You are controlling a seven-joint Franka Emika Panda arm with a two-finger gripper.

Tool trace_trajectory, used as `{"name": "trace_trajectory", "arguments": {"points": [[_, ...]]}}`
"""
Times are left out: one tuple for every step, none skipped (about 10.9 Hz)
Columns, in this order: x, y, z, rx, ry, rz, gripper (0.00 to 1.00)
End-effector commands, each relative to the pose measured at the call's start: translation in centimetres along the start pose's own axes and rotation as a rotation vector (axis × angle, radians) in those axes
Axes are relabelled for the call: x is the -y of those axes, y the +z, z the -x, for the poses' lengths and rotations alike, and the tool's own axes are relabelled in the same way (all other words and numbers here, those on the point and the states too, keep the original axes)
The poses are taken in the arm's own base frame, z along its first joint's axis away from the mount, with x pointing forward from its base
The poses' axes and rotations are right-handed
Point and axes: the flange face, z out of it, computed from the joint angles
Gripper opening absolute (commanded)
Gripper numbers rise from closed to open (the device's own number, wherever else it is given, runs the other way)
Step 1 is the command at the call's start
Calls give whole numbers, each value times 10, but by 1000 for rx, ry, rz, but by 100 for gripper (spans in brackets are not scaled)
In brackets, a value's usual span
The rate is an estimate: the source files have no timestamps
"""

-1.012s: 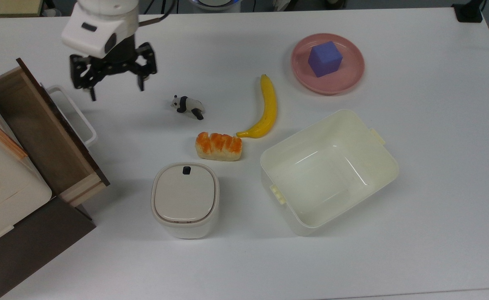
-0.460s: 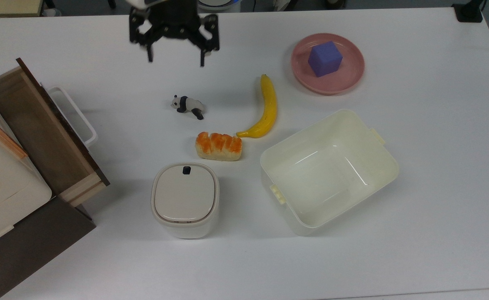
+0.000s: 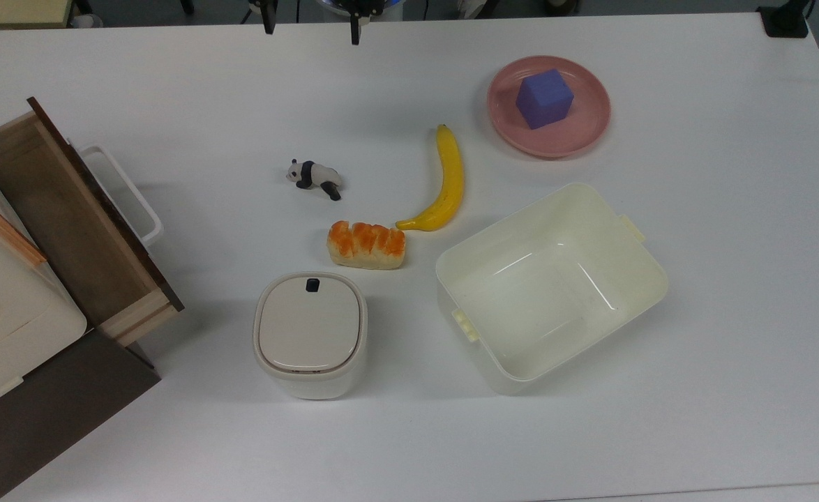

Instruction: Slide open the drawer

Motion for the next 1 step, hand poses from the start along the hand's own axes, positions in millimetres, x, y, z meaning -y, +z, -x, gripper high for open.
{"name": "trace_trajectory", "arguments": {"points": [[-3, 2, 7, 32, 18, -1, 100]]}}
